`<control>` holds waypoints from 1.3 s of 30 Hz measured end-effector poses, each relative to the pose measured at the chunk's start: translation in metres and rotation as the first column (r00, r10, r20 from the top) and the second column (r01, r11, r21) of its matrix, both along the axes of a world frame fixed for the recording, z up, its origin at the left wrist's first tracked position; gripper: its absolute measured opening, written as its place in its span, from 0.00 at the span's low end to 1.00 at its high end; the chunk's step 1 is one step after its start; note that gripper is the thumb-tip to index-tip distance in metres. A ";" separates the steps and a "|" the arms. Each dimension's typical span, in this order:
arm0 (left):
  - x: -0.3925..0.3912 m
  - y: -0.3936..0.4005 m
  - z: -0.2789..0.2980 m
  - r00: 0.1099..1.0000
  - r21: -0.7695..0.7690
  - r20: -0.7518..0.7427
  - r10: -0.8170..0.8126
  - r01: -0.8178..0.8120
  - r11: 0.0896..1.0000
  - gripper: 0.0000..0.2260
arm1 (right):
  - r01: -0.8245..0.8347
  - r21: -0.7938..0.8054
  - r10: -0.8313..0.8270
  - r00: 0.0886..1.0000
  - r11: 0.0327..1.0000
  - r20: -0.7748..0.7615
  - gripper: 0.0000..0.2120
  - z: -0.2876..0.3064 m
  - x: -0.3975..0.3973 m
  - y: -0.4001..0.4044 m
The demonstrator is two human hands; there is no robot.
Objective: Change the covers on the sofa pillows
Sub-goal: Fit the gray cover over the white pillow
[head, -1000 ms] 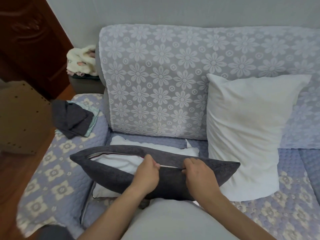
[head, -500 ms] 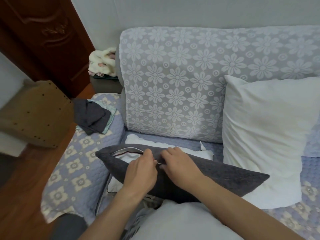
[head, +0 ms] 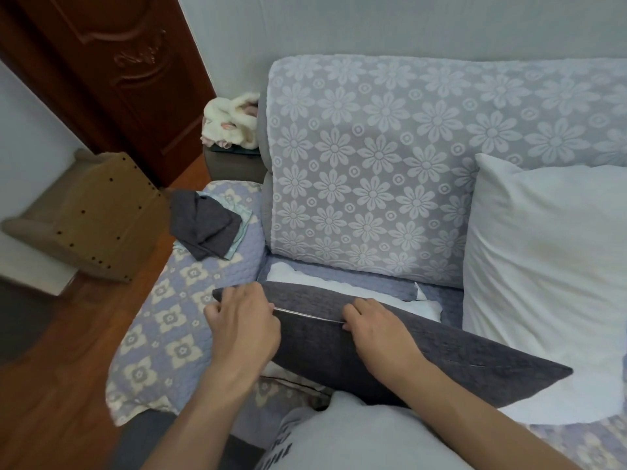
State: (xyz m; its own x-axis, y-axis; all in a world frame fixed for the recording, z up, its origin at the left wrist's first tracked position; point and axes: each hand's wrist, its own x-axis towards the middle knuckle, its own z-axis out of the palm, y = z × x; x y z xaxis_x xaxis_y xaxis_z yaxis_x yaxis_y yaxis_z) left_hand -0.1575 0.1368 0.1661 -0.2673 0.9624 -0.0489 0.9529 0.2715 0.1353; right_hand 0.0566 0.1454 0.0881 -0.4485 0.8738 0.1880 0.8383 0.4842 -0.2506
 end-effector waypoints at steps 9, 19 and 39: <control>-0.055 0.018 0.004 0.981 -0.032 0.145 0.131 -0.128 0.991 0.07 | 0.078 -0.055 -0.078 0.997 0.995 -0.008 0.06 -0.012 0.014 0.006; -0.065 0.025 -0.044 0.775 -0.023 0.607 0.178 -0.206 0.978 0.08 | 0.459 -0.561 -0.154 0.849 0.689 0.506 0.54 -0.041 0.098 -0.026; 0.455 0.076 0.006 0.489 -0.011 0.668 -0.561 0.760 0.650 0.12 | 0.972 -0.014 -0.896 0.221 0.233 0.385 0.14 0.039 0.477 -0.239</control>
